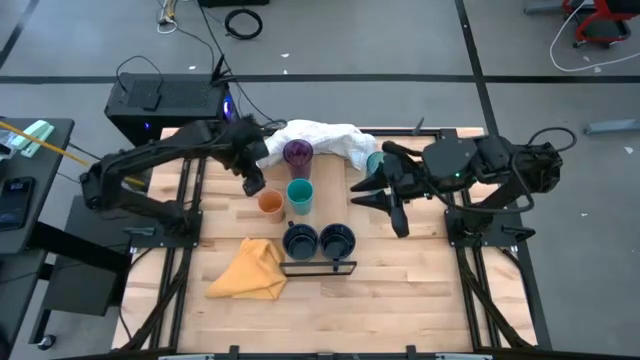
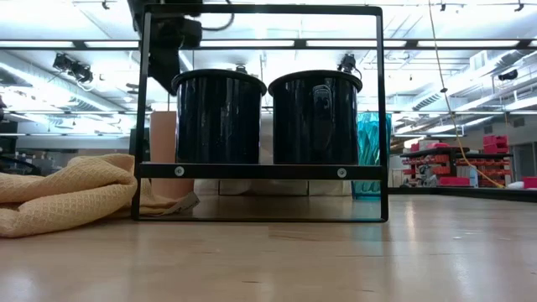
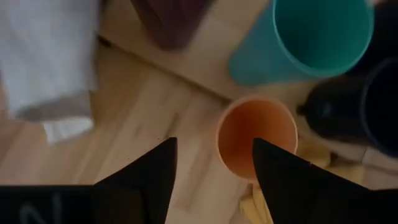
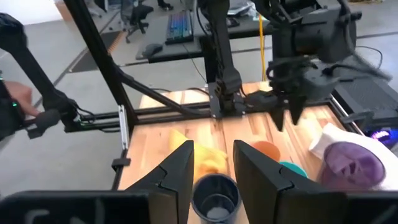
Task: Stack small to large cups/mugs on shelf
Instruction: Put the orange cup on the shelf
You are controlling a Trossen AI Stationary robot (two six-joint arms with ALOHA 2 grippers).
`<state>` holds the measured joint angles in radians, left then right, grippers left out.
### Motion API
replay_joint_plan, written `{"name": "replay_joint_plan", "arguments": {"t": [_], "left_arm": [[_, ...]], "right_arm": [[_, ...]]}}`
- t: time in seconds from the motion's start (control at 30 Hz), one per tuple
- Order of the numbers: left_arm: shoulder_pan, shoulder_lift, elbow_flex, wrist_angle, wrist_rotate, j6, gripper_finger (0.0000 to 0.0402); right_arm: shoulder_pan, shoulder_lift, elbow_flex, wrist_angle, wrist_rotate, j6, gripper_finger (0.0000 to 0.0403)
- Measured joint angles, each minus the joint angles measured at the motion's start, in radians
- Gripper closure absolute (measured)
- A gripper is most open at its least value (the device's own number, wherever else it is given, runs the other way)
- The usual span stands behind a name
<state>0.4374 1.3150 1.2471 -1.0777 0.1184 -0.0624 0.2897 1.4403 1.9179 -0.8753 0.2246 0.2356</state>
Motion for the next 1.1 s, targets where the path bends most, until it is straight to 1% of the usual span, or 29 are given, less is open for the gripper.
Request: {"name": "replay_joint_plan", "arguments": {"t": [0.1, 0.23, 0.47, 0.77, 0.83, 1.1], "left_arm": [[-0.023, 0.063, 0.022, -0.057, 0.002, 0.006, 0.0182], [-0.061, 0.114, 0.022, -0.063, 0.001, 0.005, 0.0187], [-0.078, 0.152, 0.022, -0.031, -0.032, -0.016, 0.0197], [-0.081, 0.192, 0.023, -0.038, -0.057, -0.015, 0.0201], [-0.081, 0.205, 0.023, -0.038, -0.074, -0.031, 0.0202], [-0.081, 0.254, 0.023, -0.055, -0.077, -0.084, 0.0203]], "right_arm": [[0.0, 0.0, 0.0, -0.022, 0.011, 0.004, 0.0284], [0.0, -0.002, 0.0, -0.027, 0.011, 0.004, 0.0284], [0.0, -0.002, 0.0, -0.027, 0.013, 0.004, 0.0284], [0.0, -0.002, 0.0, -0.026, 0.014, 0.012, 0.0284], [0.0, -0.002, 0.0, -0.026, 0.014, 0.019, 0.0284], [0.0, -0.002, 0.0, -0.026, 0.014, 0.023, 0.0284]]}}
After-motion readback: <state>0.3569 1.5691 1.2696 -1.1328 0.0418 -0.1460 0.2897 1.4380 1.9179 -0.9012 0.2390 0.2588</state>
